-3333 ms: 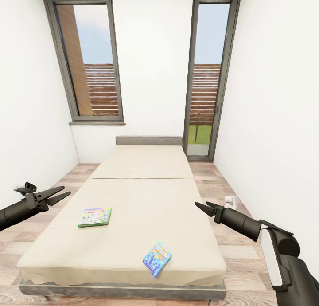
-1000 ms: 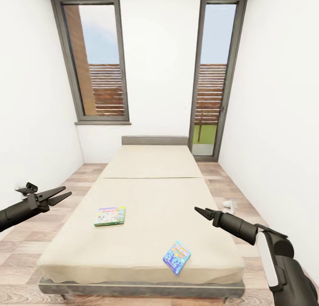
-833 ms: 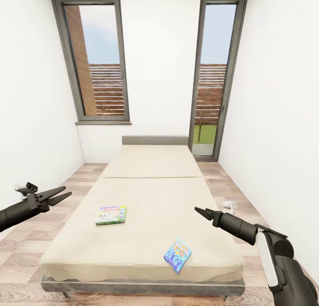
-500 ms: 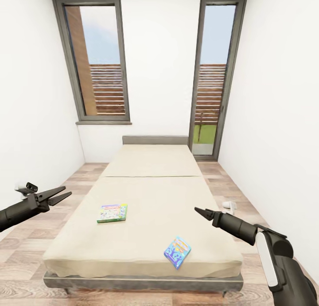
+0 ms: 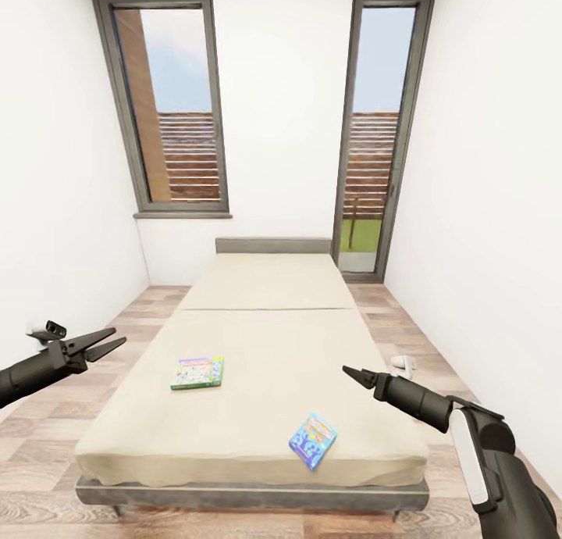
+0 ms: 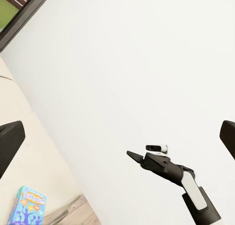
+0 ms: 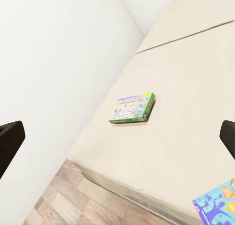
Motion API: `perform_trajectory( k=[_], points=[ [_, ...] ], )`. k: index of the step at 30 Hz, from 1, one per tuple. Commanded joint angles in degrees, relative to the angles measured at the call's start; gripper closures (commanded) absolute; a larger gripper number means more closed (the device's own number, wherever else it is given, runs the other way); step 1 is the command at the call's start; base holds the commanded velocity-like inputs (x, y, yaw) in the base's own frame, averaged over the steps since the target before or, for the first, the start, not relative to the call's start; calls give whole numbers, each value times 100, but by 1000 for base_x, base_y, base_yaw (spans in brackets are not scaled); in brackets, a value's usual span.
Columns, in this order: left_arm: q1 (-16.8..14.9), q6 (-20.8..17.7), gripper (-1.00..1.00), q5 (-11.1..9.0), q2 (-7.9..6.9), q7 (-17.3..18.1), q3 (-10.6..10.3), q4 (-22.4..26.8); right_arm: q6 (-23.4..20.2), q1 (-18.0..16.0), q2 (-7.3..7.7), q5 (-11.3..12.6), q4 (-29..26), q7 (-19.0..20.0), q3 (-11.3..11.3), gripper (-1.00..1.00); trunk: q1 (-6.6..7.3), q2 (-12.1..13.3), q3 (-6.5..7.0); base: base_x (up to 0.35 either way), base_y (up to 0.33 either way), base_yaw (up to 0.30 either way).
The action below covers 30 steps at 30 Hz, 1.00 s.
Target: Put all the toys in the child's room - the three board games (two on the bed and one on the table), the two jigsaw puzzles on the table, and the tennis ball on the table - inside the toy box on the table in the child's room.
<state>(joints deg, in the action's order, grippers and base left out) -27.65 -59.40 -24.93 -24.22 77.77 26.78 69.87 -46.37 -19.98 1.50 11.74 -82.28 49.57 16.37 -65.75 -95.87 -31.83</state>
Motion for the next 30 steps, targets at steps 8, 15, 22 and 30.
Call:
perform_trajectory(
  k=[8,15,22,30],
  points=[
    [-8,-54,-100,-13,-9,10,11,-8,-30,-6,0,12,1,5,25,-100,-176,-325,-150,0,0,0],
    [-12,-59,-100,-39,-30,10,46,-23,-30,-6,0,12,1,8,32,-100,-286,-526,-240,0,0,0],
    [-13,-60,-100,-45,-34,10,57,-15,-30,-6,0,12,1,9,40,-100,-286,-526,-240,0,0,0],
    [-13,-60,-100,-63,-46,131,68,-12,-28,-6,0,12,5,2,42,-100,-374,-686,-312,0,0,0]
  ],
)
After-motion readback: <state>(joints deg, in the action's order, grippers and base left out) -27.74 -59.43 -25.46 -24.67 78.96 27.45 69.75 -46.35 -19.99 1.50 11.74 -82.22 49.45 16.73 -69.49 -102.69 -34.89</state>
